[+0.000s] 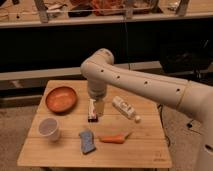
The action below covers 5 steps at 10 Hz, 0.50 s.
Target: Move the arm in a circular motion
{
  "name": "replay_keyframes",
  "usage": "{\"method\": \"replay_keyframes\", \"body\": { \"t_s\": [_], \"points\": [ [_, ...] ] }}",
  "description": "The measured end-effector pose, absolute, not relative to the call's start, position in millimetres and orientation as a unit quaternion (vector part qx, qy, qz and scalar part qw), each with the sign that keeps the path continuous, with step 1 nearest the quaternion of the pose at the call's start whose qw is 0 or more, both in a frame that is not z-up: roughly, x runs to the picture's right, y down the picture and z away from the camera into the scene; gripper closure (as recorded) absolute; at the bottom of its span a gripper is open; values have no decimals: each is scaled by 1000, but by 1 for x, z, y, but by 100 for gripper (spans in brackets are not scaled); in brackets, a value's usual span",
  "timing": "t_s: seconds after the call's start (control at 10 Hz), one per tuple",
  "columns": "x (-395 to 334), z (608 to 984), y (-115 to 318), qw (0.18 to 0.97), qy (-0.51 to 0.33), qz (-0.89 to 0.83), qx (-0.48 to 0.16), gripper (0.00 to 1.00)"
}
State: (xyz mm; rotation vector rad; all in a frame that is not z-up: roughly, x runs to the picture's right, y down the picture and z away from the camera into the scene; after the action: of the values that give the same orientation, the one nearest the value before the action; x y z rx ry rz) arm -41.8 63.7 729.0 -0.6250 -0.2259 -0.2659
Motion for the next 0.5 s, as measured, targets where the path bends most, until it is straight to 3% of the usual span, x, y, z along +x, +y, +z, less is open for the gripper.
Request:
{"method": "replay_keyframes", "body": {
  "t_s": [0.1, 0.5],
  "points": [
    [-29, 759, 51, 936, -117, -126, -307, 20],
    [54, 812, 31, 937, -119, -104, -311, 20]
  ]
}}
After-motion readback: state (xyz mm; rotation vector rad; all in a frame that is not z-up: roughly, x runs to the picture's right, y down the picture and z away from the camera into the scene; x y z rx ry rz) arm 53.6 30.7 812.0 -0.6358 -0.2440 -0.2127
